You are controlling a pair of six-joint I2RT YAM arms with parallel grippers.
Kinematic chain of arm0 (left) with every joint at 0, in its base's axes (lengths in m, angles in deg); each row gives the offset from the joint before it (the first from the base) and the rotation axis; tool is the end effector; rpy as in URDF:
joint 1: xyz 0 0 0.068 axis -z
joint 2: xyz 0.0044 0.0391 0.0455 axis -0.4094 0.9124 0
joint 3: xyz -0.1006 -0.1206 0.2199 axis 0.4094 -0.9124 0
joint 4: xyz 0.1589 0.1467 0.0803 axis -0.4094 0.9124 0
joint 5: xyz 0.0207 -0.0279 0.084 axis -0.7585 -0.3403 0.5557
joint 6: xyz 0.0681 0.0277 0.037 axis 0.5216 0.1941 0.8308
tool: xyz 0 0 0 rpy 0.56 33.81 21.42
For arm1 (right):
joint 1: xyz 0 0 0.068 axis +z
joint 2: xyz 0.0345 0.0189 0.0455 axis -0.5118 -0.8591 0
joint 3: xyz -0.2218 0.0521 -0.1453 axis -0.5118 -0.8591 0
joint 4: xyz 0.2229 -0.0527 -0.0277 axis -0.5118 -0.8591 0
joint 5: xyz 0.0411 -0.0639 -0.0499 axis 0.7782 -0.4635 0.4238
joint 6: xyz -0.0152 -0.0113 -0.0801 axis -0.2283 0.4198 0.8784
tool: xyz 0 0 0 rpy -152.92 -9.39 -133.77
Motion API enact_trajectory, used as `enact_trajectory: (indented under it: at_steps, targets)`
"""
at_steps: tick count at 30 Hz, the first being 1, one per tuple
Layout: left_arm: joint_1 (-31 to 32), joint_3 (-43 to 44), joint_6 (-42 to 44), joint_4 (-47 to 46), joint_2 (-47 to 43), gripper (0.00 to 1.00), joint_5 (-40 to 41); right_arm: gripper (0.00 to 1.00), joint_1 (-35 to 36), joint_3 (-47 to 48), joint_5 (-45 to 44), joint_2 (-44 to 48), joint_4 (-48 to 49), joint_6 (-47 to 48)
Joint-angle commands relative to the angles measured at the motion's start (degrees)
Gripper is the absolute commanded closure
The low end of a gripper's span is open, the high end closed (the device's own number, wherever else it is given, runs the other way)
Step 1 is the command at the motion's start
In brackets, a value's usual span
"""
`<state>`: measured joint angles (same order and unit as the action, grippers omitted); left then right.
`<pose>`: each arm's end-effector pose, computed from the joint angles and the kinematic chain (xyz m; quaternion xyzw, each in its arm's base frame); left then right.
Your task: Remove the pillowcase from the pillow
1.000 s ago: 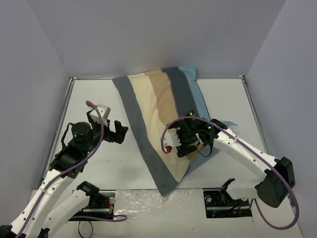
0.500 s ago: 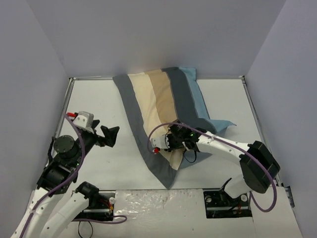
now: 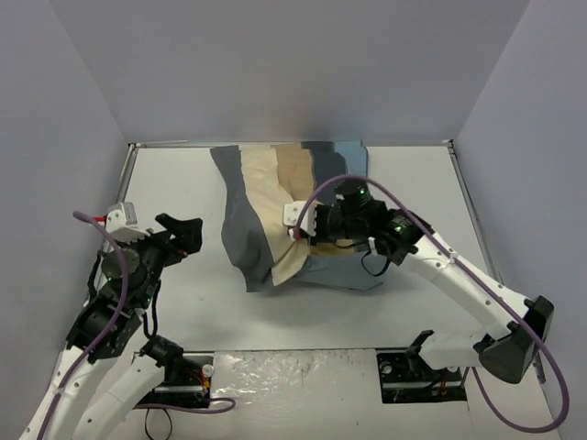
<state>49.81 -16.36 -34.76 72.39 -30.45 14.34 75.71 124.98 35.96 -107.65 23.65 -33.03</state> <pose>0.1058 -0.0340 0.3541 -0.1448 0.7047 -0.2935 0.6295 0.1883 0.2255 0.3461 -0.6739 0.4840 0.1379 0.5409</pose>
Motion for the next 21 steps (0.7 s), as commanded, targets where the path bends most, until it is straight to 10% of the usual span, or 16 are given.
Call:
enact_trajectory:
  at_steps: [1, 12, 21]
  targets:
    - [-0.07, 4.35, -11.98, 1.90, 6.27, 0.06, 6.90, 1.00, -1.41, 9.17, 9.86, 5.31, 1.19, -4.93]
    - [-4.29, 20.72, -17.21, 3.50, 26.41, 0.06, 1.03, 1.00, -16.18, 23.33, 18.77, 9.79, 2.68, -14.07]
    - [-6.93, 6.93, 23.91, -18.65, 19.29, 0.05, -24.62, 1.00, -20.40, 26.23, 12.52, 9.10, 7.08, -21.19]
